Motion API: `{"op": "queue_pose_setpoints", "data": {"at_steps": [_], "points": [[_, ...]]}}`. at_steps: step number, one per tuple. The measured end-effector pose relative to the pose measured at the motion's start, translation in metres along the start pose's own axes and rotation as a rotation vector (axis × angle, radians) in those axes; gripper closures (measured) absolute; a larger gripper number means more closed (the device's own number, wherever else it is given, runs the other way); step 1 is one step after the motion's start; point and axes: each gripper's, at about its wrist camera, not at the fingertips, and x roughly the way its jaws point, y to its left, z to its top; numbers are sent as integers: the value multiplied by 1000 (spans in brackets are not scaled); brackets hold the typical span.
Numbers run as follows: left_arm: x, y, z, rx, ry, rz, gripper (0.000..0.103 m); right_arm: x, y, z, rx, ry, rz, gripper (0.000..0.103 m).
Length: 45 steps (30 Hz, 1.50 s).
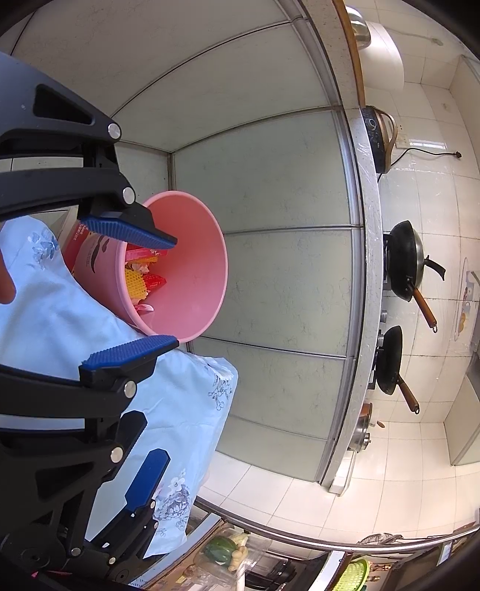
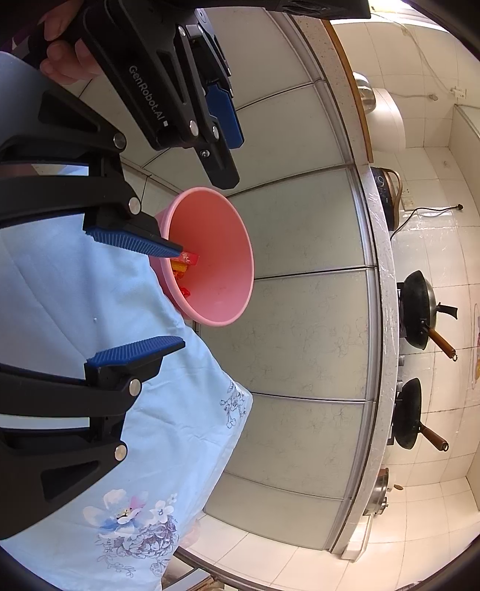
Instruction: Collect trash
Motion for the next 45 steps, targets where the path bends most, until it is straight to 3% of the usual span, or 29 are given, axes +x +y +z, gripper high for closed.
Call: {"op": "queue_pose_setpoints", "data": {"at_steps": [45], "points": [[10,-6,-2,30,9,-17,55,-1,-10,-6,5,7,-10,58]]}}
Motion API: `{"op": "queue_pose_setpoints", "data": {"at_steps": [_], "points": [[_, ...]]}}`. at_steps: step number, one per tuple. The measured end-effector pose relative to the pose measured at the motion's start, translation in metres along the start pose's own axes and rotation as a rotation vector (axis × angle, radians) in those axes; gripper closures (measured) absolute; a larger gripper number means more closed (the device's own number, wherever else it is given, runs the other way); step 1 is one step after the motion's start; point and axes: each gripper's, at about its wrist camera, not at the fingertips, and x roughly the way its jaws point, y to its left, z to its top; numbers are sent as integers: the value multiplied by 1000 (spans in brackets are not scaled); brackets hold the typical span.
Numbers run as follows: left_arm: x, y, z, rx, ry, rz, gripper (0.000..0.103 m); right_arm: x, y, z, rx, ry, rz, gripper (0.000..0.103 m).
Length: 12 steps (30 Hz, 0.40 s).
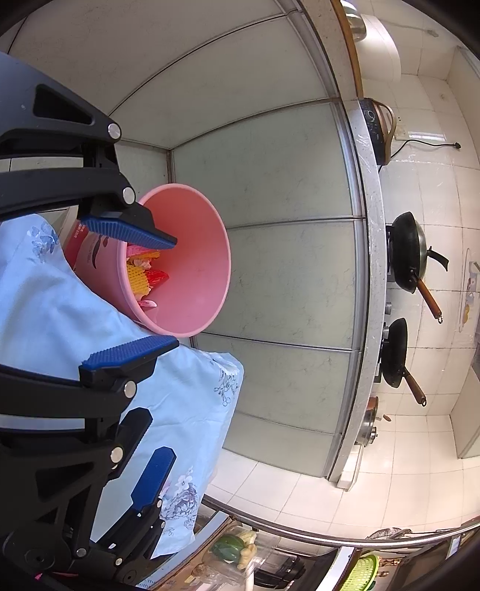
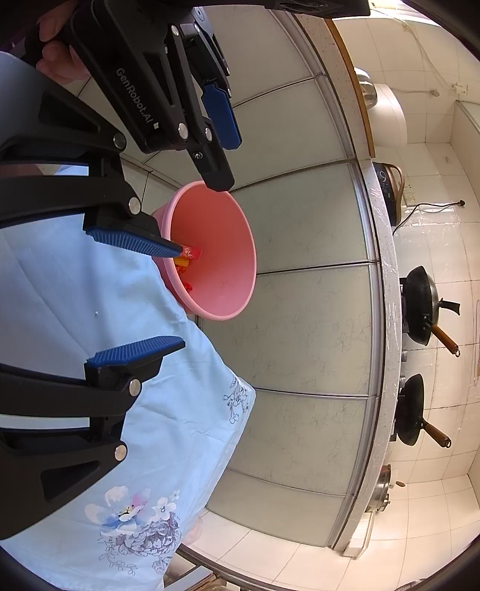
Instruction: Collect trash
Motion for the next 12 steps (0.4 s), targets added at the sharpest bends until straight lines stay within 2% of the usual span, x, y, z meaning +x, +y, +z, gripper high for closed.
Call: {"op": "queue_pose_setpoints", "data": {"at_steps": [12], "points": [[5,0,0,6,18,-13,55,2,-2,0,5,3,-8,58]]}}
